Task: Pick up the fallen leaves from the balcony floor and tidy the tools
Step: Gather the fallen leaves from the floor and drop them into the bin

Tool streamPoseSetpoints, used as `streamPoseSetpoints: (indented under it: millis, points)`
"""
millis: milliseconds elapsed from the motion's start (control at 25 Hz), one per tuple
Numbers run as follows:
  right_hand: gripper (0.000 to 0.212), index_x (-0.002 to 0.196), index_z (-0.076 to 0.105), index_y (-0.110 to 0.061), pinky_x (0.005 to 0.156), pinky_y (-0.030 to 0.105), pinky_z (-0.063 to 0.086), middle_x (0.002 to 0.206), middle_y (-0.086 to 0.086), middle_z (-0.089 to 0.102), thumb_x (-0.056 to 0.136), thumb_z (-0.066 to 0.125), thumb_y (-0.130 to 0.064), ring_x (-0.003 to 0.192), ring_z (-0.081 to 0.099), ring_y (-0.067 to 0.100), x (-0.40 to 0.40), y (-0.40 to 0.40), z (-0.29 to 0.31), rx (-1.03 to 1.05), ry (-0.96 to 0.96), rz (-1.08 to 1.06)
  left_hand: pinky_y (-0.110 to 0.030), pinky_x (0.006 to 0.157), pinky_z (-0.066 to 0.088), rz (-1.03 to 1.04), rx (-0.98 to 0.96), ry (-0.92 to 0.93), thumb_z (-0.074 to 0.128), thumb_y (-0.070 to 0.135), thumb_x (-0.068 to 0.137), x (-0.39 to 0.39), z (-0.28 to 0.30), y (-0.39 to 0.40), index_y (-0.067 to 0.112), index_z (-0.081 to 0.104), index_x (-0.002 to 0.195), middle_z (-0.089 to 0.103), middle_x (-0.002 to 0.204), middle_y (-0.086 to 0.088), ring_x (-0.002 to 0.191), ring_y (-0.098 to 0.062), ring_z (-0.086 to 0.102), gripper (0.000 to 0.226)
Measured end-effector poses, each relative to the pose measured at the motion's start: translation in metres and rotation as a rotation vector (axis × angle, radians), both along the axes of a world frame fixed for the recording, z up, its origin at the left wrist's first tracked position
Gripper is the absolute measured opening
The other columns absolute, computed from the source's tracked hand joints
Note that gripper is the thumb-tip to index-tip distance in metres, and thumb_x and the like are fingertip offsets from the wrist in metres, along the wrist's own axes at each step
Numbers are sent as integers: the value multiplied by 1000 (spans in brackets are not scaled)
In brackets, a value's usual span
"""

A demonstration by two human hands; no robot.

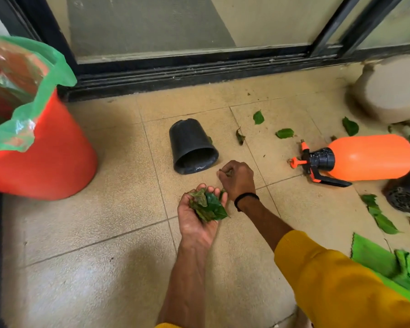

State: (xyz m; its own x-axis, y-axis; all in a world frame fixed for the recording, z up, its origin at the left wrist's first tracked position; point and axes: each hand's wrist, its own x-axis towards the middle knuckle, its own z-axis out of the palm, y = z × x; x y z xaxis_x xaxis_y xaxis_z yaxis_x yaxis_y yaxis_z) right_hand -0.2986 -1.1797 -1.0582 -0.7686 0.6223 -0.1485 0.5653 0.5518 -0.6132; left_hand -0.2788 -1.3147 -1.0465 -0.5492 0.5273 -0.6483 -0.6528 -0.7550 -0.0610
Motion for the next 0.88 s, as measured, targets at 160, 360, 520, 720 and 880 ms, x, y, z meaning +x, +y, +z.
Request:
streamPoseSetpoints:
  millis: [160,360,520,720,880]
  points:
    - [7,78,72,-11,57,19,57,75,1,72,85,72,-10,52,64,3,-14,45,21,-211,16,-199,-48,103,50,-2,-5,3,47,27,92,-4,4,27,11,69,91,65,88,-10,85,-26,65,27]
    - [23,96,59,-18,63,34,62,94,7,67,81,72,-7,73,72,27,-72,94,43,-114,-80,-156,-49,100,52,-33,-7,37,50,25,92,1,4,35,12,67,95,65,90,-9,88,-26,65,22]
    - [37,112,62,-18,71,42,63,101,8,60,80,78,-11,83,73,33,-90,91,26,-110,-282,-12,-51,105,48,-9,-8,41,49,24,92,2,2,24,10,67,94,64,90,-11,88,-27,64,23]
    - [12,94,76,-9,58,10,44,97,6,71,83,76,-7,87,65,20,-98,79,20,-42,-151,87,-51,107,46,27,-13,38,47,25,94,-3,4,14,9,68,95,65,91,-12,88,-28,65,26]
    - [18,86,77,-13,68,16,51,90,0,73,73,87,-20,85,68,15,-122,58,22,-76,-86,216,-50,108,45,60,-25,25,47,26,95,-9,5,9,9,68,94,65,90,-12,87,-27,64,26]
